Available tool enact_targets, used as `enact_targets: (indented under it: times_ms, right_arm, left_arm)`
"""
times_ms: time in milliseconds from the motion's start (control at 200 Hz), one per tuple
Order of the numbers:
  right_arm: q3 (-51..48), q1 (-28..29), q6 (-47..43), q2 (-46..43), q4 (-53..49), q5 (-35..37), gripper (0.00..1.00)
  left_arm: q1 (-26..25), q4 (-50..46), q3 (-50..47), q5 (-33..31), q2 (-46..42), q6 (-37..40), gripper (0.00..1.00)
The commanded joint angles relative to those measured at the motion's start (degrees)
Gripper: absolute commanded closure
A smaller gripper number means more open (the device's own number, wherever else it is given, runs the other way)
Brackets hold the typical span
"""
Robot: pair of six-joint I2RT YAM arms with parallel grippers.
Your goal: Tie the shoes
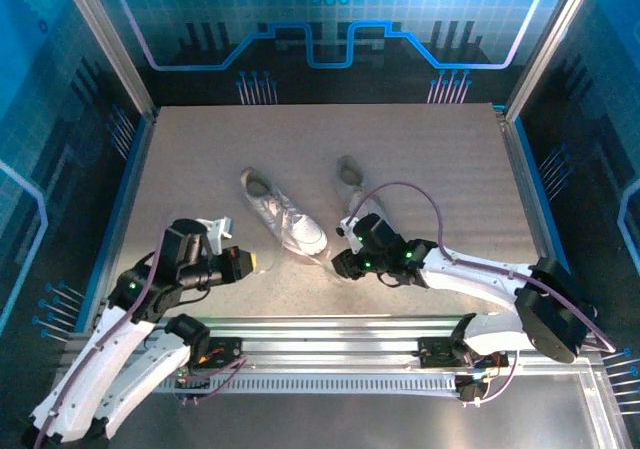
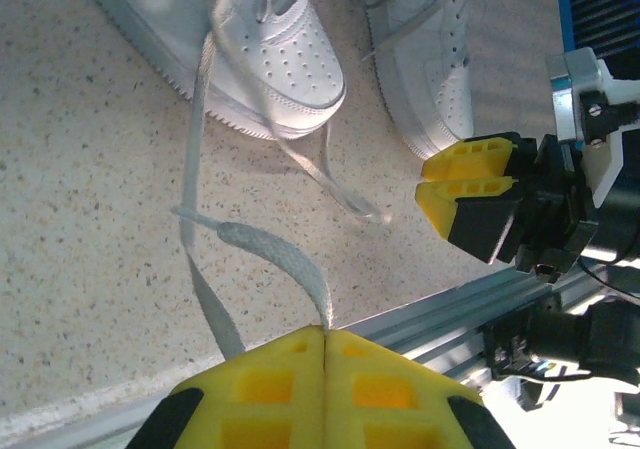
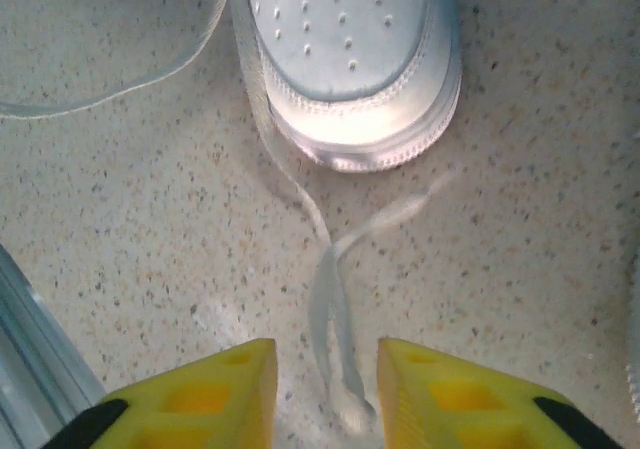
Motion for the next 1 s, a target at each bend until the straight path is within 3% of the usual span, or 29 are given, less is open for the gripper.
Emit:
enact_targets:
  times_ms: [0,200,430,535,725,995]
  right_arm:
    - [3.49,0.57,0.81,-0.70,-4.45,0.99,0.64]
    - [8.26,0.08,-0.06,-0.57,-5.85,3.49,0.51]
    - [21.12,-3.68,-1.36,12.17,-3.33,-4.12,0.51]
    - [28.74,-4.95,-2.00,19.31,-3.87,-7.14,0.54]
    - [38.79,-5.70,-2.80,28.99,-4.80,-10.24,0.54]
    - [46.20,-6.45,-3.88,35.62,-7.08,-11.94,0.56]
  left_arm:
    - [-0.26,1.88,3.17,2.58,3.97,7.45,1.00]
    - [2.86,5.18,6.24,6.82,11.65,17.33,1.00]
    - [10.01,10.15,9.05,17.55,17.77,35.39,1.00]
    - [11.94,11.71,9.52,18.10,19.38,43.75,1.00]
    - [17.58,14.82,9.52,22.20,25.05,48.70,1.00]
    - [20.56,21.70,6.98,25.53,31.01,52.29,1.00]
